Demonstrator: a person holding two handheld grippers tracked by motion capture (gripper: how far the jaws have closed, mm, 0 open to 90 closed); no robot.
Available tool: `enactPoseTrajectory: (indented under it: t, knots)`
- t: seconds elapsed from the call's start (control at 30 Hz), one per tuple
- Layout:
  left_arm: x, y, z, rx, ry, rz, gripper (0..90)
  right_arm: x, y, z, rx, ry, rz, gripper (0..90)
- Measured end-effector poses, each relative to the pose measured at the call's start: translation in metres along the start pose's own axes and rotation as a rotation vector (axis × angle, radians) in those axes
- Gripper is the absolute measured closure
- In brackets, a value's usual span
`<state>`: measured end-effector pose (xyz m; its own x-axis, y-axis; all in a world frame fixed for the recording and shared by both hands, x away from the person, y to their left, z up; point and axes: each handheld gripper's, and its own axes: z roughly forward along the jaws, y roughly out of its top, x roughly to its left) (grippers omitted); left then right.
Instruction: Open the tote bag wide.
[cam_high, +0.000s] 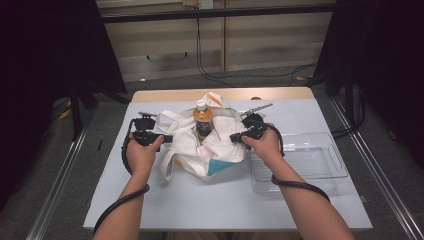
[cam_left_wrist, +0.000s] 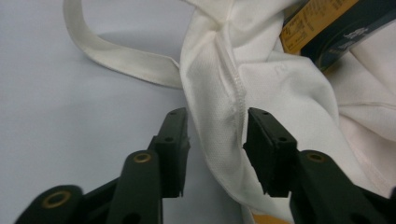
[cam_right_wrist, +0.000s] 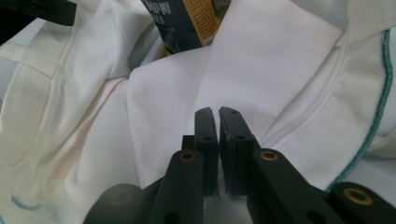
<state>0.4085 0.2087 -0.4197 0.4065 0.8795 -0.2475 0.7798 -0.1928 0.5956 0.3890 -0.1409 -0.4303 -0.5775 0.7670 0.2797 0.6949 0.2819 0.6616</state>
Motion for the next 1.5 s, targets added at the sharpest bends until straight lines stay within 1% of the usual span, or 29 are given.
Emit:
enactPoseTrajectory:
  t: [0.03,0.07,0.1,0.13,0.17,0.27,0.3,0.33,0.37,0.4,0.43,0.5,0.53,0.57,0.6,0.67,0.7,0.73,0.77,0.8,0.87,0.9,0.97,1.03,1.07,1.13,1.23,1.33,1.5]
  knots:
    - [0.001,0.000,-0.002,0.006,-0.004,0.008,55.6,0.000,0.001,-0.001,-0.001,-0.001,-0.007,84.7]
    - [0.001,0.000,-0.004,-0.001,-0.001,0.007,53.7,0.001,0.002,-0.001,-0.003,-0.004,-0.005,84.1]
    - [0.001,-0.001,-0.006,-0.011,0.003,0.013,48.9,0.001,0.003,-0.002,-0.005,-0.004,-0.010,83.1]
    - [0.000,-0.001,-0.008,-0.013,-0.004,0.004,48.9,0.002,0.004,-0.003,-0.009,-0.006,-0.006,82.3]
    - [0.000,-0.002,-0.009,-0.012,0.000,0.005,45.4,0.002,0.005,-0.003,-0.009,-0.008,-0.013,81.5]
    - [0.001,-0.004,-0.012,-0.015,0.008,0.022,38.2,0.004,0.008,-0.004,-0.006,-0.013,-0.009,73.0]
    - [0.001,-0.006,-0.014,-0.022,-0.001,0.013,36.7,0.004,0.009,-0.004,-0.010,-0.001,-0.010,71.3]
    - [0.002,-0.007,-0.015,-0.023,-0.007,0.010,34.9,0.005,0.011,-0.004,-0.013,0.000,-0.012,68.8]
    - [0.002,-0.007,-0.015,-0.019,-0.004,0.013,30.3,0.007,0.013,-0.006,-0.009,-0.011,-0.016,66.2]
    - [0.002,-0.009,-0.018,-0.021,0.010,0.029,28.6,0.008,0.015,-0.006,-0.012,-0.011,-0.017,64.7]
    - [0.002,-0.009,-0.018,-0.021,0.010,0.029,27.1,0.008,0.015,-0.006,-0.012,-0.011,-0.017,64.7]
    - [0.004,-0.013,-0.021,-0.023,0.002,0.018,24.2,0.010,0.019,-0.009,-0.011,-0.028,-0.018,61.8]
    - [0.004,-0.013,-0.021,-0.023,0.002,0.018,23.7,0.010,0.020,-0.009,-0.015,-0.033,-0.021,60.6]
    - [0.004,-0.014,-0.021,-0.036,0.001,0.006,23.7,0.010,0.020,-0.009,-0.015,-0.033,-0.021,60.6]
    - [0.004,-0.015,-0.022,-0.030,-0.003,0.008,21.6,0.011,0.022,-0.010,-0.017,-0.033,-0.014,55.2]
    - [0.005,-0.018,-0.024,-0.025,0.004,0.021,21.0,0.012,0.023,-0.010,-0.018,-0.034,-0.011,53.5]
    - [0.005,-0.019,-0.025,-0.024,0.004,0.020,20.7,0.014,0.024,-0.010,-0.020,-0.038,-0.013,52.5]
    - [0.006,-0.021,-0.027,-0.026,0.007,0.025,20.0,0.016,0.026,-0.010,-0.024,-0.040,-0.014,47.2]
    - [0.006,-0.023,-0.027,-0.029,-0.001,0.016,20.0,0.016,0.026,-0.010,-0.024,-0.040,-0.014,47.2]
    - [0.007,-0.024,-0.029,-0.027,-0.002,0.021,19.7,0.017,0.027,-0.010,-0.019,-0.046,-0.013,45.4]
    - [0.007,-0.027,-0.031,-0.029,-0.003,0.026,18.9,0.019,0.029,-0.009,-0.023,-0.041,-0.017,41.8]
    - [0.007,-0.029,-0.031,-0.036,-0.007,0.014,18.6,0.020,0.030,-0.008,-0.023,-0.045,-0.016,39.3]
    - [0.009,-0.033,-0.032,-0.038,-0.014,0.009,17.9,0.021,0.032,-0.008,-0.025,-0.044,-0.017,38.3]
    - [0.009,-0.036,-0.033,-0.035,-0.011,0.016,17.2,0.022,0.033,-0.008,-0.036,-0.040,-0.019,36.7]
    - [0.008,-0.037,-0.033,-0.047,-0.018,0.000,17.1,0.022,0.033,-0.008,-0.032,-0.045,-0.022,35.6]
    - [0.010,-0.040,-0.034,-0.038,-0.027,0.006,16.4,0.023,0.035,-0.007,-0.024,-0.048,-0.024,32.6]
    - [0.010,-0.044,-0.033,-0.046,-0.027,0.000,15.4,0.025,0.036,-0.005,-0.021,-0.049,-0.032,31.7]
    - [0.010,-0.047,-0.033,-0.050,-0.017,0.001,14.8,0.027,0.039,-0.004,-0.020,-0.051,-0.036,30.6]
    - [0.012,-0.050,-0.032,-0.041,-0.004,0.010,12.3,0.029,0.044,-0.003,-0.023,-0.049,-0.052,29.2]
